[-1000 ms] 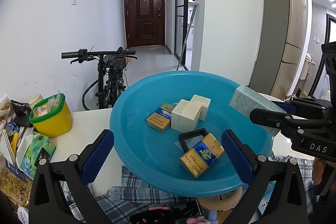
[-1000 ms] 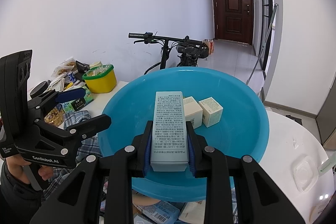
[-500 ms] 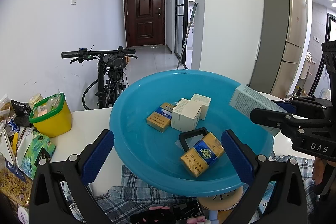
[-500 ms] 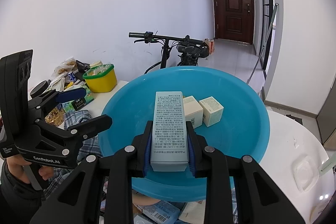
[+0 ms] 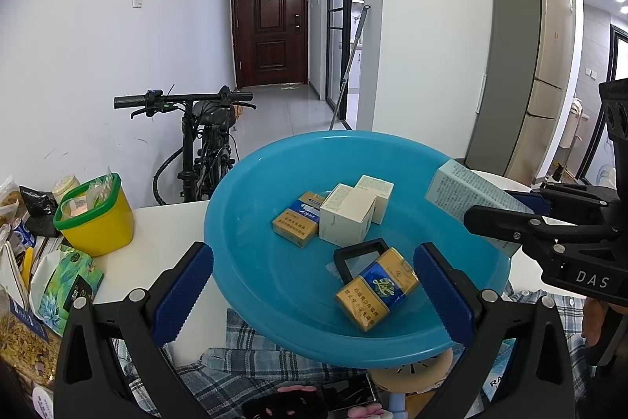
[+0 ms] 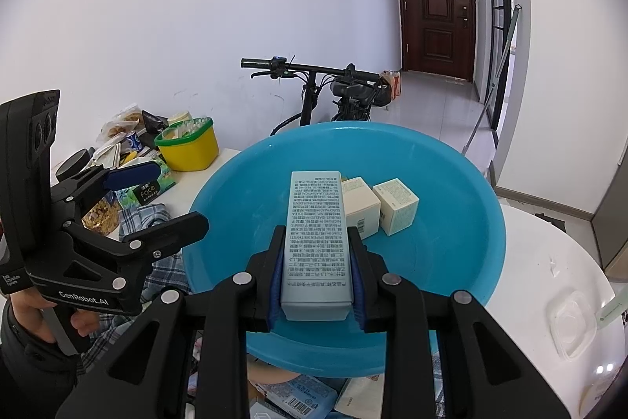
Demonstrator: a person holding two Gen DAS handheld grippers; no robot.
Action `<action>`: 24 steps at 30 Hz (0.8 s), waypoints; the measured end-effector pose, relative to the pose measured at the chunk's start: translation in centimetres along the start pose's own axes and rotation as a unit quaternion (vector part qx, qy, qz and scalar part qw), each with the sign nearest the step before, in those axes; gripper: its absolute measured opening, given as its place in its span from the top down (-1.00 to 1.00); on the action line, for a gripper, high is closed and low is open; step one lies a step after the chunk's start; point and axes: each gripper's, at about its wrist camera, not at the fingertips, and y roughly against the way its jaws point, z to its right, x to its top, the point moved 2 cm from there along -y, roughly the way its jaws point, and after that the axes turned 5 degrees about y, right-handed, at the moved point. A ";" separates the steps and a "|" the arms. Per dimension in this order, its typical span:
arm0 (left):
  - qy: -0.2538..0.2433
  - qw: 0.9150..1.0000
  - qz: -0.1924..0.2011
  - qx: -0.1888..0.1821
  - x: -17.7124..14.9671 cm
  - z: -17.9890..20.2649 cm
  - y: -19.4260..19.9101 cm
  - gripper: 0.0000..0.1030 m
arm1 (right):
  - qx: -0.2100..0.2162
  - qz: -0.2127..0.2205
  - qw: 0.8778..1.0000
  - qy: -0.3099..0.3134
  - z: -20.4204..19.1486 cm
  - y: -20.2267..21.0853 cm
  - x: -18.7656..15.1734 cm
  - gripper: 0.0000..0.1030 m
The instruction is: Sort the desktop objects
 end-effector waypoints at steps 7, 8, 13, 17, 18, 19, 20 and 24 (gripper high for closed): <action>-0.001 1.000 0.000 0.000 0.0 0.0 0.0 -1.00 | 0.000 -0.002 1.000 0.001 0.0 -0.1 0.0 0.48; -0.001 1.000 0.000 0.001 0.0 0.0 0.0 -1.00 | 0.000 -0.001 1.000 0.001 0.0 -0.1 0.0 0.48; -0.001 1.000 0.000 0.001 0.0 0.0 0.0 -1.00 | -0.001 -0.001 1.000 0.001 -0.1 -0.1 -0.1 0.48; -0.001 1.000 -0.001 0.000 0.0 0.0 0.0 -1.00 | -0.001 -0.002 1.000 0.001 -0.1 -0.2 -0.2 0.48; -0.001 1.000 0.000 0.000 0.0 0.0 0.1 -1.00 | -0.001 -0.002 1.000 0.001 -0.1 -0.2 -0.2 0.48; -0.001 1.000 0.000 0.001 0.0 0.0 0.0 -1.00 | -0.002 -0.002 1.000 0.001 -0.1 -0.2 -0.2 0.48; -0.001 1.000 0.000 0.002 0.0 0.0 0.0 -1.00 | -0.002 -0.002 1.000 0.000 -0.2 -0.2 -0.2 0.48; 0.000 1.000 0.000 0.001 0.0 0.0 0.0 -1.00 | -0.002 -0.001 1.000 -0.001 -0.1 -0.2 -0.2 0.48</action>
